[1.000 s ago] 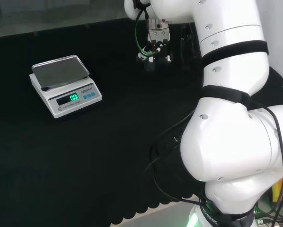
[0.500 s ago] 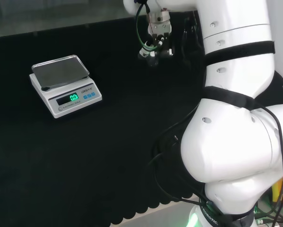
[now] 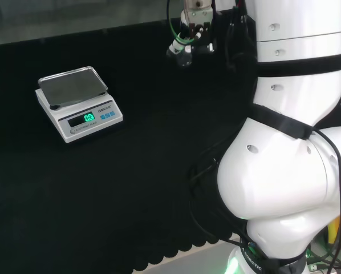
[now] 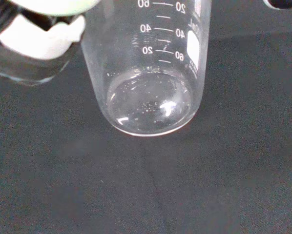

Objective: Pick up the beaker.

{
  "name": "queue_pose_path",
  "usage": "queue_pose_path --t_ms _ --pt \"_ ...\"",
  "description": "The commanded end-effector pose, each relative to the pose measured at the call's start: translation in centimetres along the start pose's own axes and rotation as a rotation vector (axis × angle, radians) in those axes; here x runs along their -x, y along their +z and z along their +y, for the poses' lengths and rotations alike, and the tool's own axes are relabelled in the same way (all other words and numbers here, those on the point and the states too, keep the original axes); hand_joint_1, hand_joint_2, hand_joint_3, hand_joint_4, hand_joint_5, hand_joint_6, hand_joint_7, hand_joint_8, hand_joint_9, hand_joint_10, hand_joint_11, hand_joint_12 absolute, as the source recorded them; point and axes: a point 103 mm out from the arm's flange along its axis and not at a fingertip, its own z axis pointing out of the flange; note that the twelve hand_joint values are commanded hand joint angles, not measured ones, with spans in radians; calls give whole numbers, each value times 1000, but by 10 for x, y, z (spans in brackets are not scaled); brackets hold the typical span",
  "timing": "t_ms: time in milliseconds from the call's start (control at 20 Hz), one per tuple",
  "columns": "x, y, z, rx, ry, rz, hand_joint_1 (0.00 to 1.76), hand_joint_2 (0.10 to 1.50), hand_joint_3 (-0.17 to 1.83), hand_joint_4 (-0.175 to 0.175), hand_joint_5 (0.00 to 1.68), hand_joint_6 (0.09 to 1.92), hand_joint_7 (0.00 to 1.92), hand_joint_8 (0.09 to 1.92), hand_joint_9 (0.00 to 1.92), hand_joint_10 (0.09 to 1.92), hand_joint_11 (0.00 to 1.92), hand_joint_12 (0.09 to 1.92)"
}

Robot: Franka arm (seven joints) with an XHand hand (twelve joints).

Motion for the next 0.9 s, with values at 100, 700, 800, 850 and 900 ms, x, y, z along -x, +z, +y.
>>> queue_pose_path --t_ms 100,700,800,850,900 --pt "10 -91 -79 30 -85 206 1163 533 804 175 1399 516 1736 414 1675 351 1001 1110" --pt "-48 -96 -136 -4 -105 182 1168 517 829 175 1409 509 1746 410 1691 336 1007 1105" --pt "-55 -96 -141 1 -110 184 1168 516 829 175 1410 509 1747 410 1692 336 1008 1105" --pt "-58 -97 -143 6 -112 183 1168 516 830 175 1410 509 1747 410 1693 336 1008 1105" --pt "-59 -98 -145 9 -114 184 1168 516 830 175 1410 509 1747 410 1693 335 1008 1105"
